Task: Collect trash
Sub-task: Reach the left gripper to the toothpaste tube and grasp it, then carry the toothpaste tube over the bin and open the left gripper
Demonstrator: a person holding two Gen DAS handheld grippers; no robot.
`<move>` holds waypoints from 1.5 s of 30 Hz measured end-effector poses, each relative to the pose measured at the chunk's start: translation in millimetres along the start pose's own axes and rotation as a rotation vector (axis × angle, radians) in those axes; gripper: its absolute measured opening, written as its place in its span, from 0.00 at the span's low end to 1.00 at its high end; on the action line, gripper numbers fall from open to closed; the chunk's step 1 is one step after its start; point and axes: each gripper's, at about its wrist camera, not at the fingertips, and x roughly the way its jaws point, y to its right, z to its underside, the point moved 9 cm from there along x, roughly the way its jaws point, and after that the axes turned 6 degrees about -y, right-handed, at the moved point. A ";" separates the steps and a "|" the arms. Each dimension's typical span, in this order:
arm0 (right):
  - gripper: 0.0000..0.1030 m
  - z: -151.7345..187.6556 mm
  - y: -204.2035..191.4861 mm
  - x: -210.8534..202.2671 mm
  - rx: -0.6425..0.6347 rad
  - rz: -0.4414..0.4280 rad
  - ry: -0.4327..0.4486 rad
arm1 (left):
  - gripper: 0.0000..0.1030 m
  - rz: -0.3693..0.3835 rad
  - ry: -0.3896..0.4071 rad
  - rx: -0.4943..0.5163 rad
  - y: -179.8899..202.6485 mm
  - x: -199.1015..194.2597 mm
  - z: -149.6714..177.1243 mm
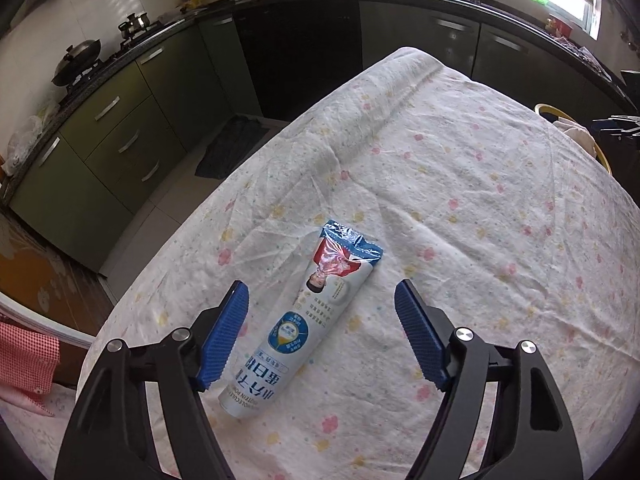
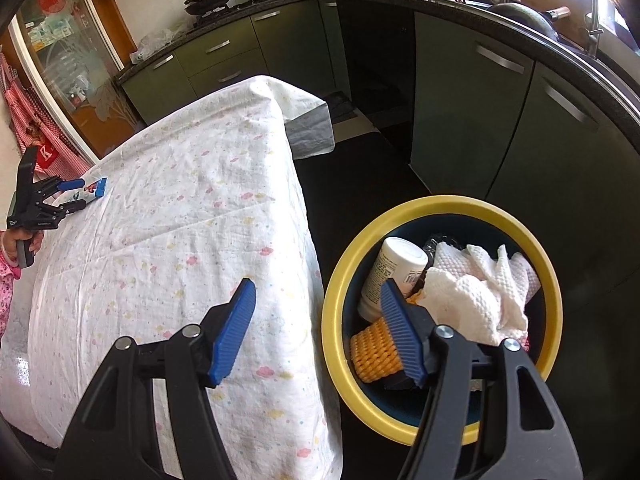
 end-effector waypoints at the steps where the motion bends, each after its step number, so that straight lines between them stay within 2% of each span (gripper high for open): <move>1: 0.60 -1.0 -0.3 1.1 0.000 0.002 -0.003 | 0.71 0.004 -0.006 0.002 -1.3 3.0 -0.1; 3: 0.60 -2.6 -1.2 3.4 -0.002 0.003 -0.009 | 0.65 0.018 -0.022 0.004 -2.9 7.9 2.9; 7: 0.61 -3.2 -3.9 6.8 -0.004 -0.002 -0.016 | 0.62 0.056 -0.047 0.002 1.5 12.8 10.3; 12: 0.61 -1.8 -7.6 7.3 -0.008 -0.011 -0.015 | 0.35 0.093 -0.038 -0.043 5.4 7.4 18.1; 14: 0.61 0.4 -9.3 5.7 -0.010 -0.018 -0.011 | 0.29 0.081 -0.040 -0.058 6.0 4.6 21.8; 17: 0.61 5.2 -10.4 0.9 -0.012 -0.030 -0.003 | 0.24 0.066 -0.042 -0.070 11.8 -1.6 27.8; 23: 0.61 16.8 -5.1 -18.5 -0.003 -0.051 0.034 | 0.24 0.030 -0.024 -0.090 43.8 -27.8 32.2; 27: 0.62 27.1 7.0 -35.6 0.020 -0.047 0.068 | 0.24 0.017 0.001 -0.047 89.3 -53.2 24.0; 31: 0.63 42.0 27.9 -50.1 0.061 -0.017 0.093 | 0.24 0.053 0.036 0.005 149.2 -74.2 0.8; 36: 0.63 63.5 71.1 -65.8 0.123 0.089 0.122 | 0.24 0.112 0.079 0.118 236.4 -92.1 -40.2; 39: 0.63 77.2 96.6 -73.0 0.163 0.122 0.135 | 0.24 0.167 0.097 0.195 288.3 -94.7 -69.8; 45: 0.63 100.1 132.7 -76.5 0.225 0.114 0.142 | 0.24 0.269 0.108 0.297 385.4 -74.3 -136.9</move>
